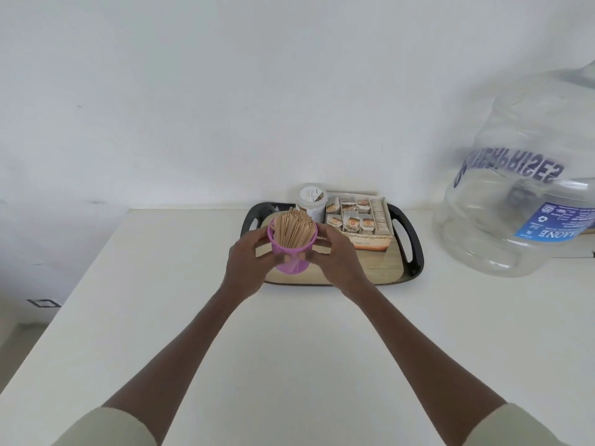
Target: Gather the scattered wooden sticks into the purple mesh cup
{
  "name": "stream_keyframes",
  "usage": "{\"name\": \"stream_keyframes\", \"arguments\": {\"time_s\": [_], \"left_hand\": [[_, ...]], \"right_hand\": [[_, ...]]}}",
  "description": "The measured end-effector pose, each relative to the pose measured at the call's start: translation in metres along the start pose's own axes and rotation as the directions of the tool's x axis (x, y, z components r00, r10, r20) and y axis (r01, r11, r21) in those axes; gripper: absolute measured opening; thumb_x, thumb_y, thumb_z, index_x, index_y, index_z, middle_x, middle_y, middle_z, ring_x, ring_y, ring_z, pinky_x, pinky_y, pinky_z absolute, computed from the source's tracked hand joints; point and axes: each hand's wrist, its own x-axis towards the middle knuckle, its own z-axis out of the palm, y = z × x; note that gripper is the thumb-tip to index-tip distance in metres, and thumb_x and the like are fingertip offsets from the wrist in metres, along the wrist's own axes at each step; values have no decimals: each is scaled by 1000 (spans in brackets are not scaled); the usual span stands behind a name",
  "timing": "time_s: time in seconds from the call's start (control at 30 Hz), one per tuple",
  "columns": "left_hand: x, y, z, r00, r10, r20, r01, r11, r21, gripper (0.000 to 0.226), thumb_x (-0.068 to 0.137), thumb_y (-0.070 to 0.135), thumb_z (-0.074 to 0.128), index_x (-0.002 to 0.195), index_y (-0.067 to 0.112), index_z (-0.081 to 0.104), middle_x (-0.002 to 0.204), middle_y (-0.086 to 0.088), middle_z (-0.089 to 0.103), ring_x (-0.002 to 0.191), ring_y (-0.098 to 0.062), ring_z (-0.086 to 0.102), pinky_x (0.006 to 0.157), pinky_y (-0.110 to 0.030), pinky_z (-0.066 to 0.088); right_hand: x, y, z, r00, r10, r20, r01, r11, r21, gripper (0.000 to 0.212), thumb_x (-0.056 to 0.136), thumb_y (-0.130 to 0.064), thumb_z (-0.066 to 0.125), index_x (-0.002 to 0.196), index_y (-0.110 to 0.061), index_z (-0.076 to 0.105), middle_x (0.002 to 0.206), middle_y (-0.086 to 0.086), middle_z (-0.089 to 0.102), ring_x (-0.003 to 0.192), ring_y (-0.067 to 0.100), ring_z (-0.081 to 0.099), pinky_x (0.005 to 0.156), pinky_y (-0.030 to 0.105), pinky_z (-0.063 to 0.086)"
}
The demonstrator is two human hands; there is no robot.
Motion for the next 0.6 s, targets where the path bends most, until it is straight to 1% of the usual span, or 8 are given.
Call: {"name": "stream_keyframes", "arguments": {"time_s": [0.07,0.13,0.17,0.23,0.37,0.43,0.5,0.6], "left_hand": [[22,-8,0,1000,-13,-12,13,1000,13,53,68,12,88,109,35,65,109,12,71,100,6,64,81,-8,48],[41,-19,1,1000,-26,-18,26,999,24,54,67,11,88,106,40,63,104,18,70,95,13,63,76,-3,45],[51,-27,2,999,-34,-17,34,999,28,54,67,10,88,106,38,63,103,21,69,93,15,63,74,-1,45],[69,-44,3,999,-52,-12,52,998,46,52,67,9,87,110,28,66,102,21,68,91,16,62,73,0,43],[97,-75,7,997,-68,-31,71,993,96,54,69,9,87,119,16,66,105,10,69,92,7,61,72,1,43],[106,-88,10,997,-69,-39,72,993,97,54,72,9,85,121,14,64,108,8,69,95,-1,63,73,-3,45],[113,-100,14,996,-69,-53,74,993,95,54,73,8,84,123,14,64,110,6,69,98,-8,65,75,-6,46],[124,-112,20,995,-62,-84,70,993,99,52,75,7,82,124,15,63,107,9,67,97,-9,64,75,-6,46]], "right_hand": [[25,8,7,1000,-8,-2,8,1000,-23,56,74,-3,81,127,-9,61,120,1,69,109,16,66,95,34,55],[48,18,15,1000,-12,-1,12,999,-41,56,76,1,78,128,-6,59,123,5,68,112,20,66,99,39,53],[58,25,20,1000,-4,0,4,999,-41,56,77,2,77,129,-6,59,124,5,68,112,20,65,99,40,53],[76,37,30,1000,15,-2,-15,999,-31,57,78,4,75,131,-7,57,125,3,67,112,19,64,99,40,54],[103,60,50,1000,27,-14,-27,999,-25,56,81,3,73,133,-10,56,126,3,66,115,20,63,101,40,52],[113,68,59,999,33,-4,-33,998,-46,55,83,1,71,134,-11,55,126,3,65,116,21,62,101,41,51],[122,73,65,1000,18,9,-17,997,-73,53,84,1,69,134,-13,54,124,3,66,116,21,62,100,38,51],[135,79,71,1000,5,18,-3,994,-109,47,88,-2,66,133,-13,55,123,2,66,115,20,61,100,38,51]]}}
